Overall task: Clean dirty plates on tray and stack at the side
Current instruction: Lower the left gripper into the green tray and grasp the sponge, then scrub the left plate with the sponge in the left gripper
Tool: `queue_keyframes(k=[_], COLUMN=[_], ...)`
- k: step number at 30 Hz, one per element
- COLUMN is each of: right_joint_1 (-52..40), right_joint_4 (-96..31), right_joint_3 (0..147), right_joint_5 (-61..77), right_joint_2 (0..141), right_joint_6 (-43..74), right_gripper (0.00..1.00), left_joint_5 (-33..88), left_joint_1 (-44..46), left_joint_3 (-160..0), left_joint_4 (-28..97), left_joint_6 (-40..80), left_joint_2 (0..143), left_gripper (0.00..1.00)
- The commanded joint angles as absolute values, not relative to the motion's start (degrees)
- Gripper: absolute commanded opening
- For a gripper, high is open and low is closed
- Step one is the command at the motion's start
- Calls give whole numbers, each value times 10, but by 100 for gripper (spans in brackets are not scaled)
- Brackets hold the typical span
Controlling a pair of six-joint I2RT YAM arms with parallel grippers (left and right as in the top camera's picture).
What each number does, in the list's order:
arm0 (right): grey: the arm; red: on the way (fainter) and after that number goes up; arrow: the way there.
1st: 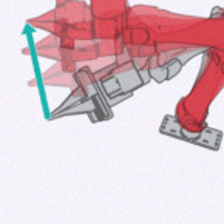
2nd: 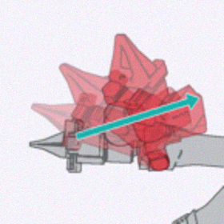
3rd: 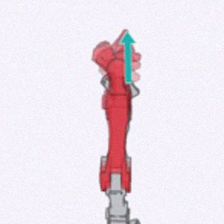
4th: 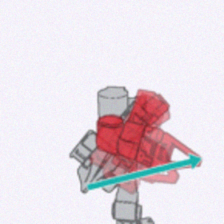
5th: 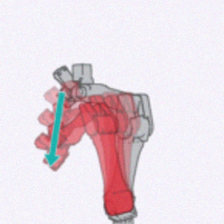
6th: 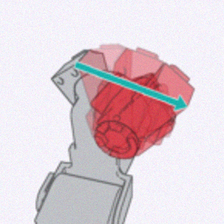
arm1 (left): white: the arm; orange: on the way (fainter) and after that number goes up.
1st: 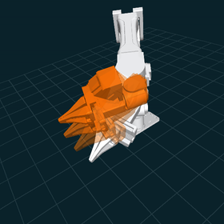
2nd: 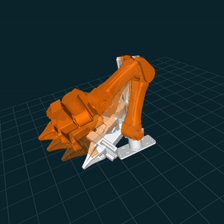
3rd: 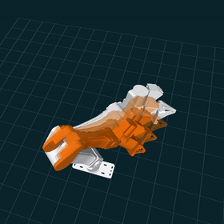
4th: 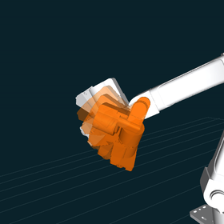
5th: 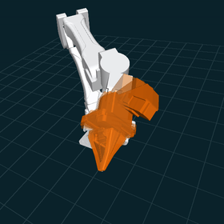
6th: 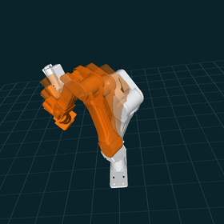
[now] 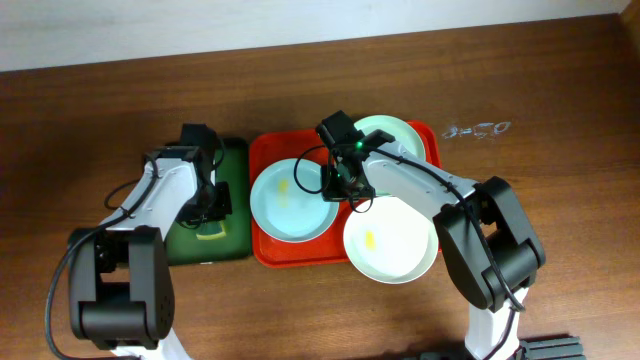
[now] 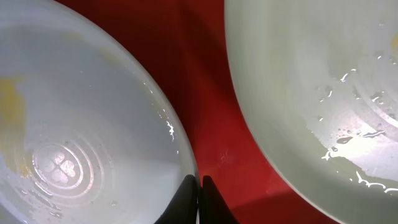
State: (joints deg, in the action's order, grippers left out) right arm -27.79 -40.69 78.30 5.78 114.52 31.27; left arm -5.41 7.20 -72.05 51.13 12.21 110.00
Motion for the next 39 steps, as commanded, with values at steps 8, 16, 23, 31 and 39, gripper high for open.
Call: queue_keyframes(k=[8, 16, 23, 31, 39], right_joint_1=[-281, -281, -281, -265, -266], right_joint_4=[-403, -403, -403, -418, -420], right_joint_3=[780, 780, 780, 782, 783], right_joint_5=[70, 70, 70, 64, 64], right_joint_2=[1149, 1149, 1149, 1147, 1147], right_joint_6=[313, 313, 313, 313, 302], right_gripper=[19, 4, 25, 4, 22], left_joint_5=[-39, -43, 2, 2, 2], left_joint_1=[69, 79, 110, 111, 111], left_joint_3=[-747, -864, -872, -872, -872], left_joint_4=[505, 574, 579, 578, 578], left_joint_6=[122, 60, 61, 61, 61], left_joint_2=[1097, 996, 996, 996, 996], left_gripper=[0, 0, 0, 0, 0])
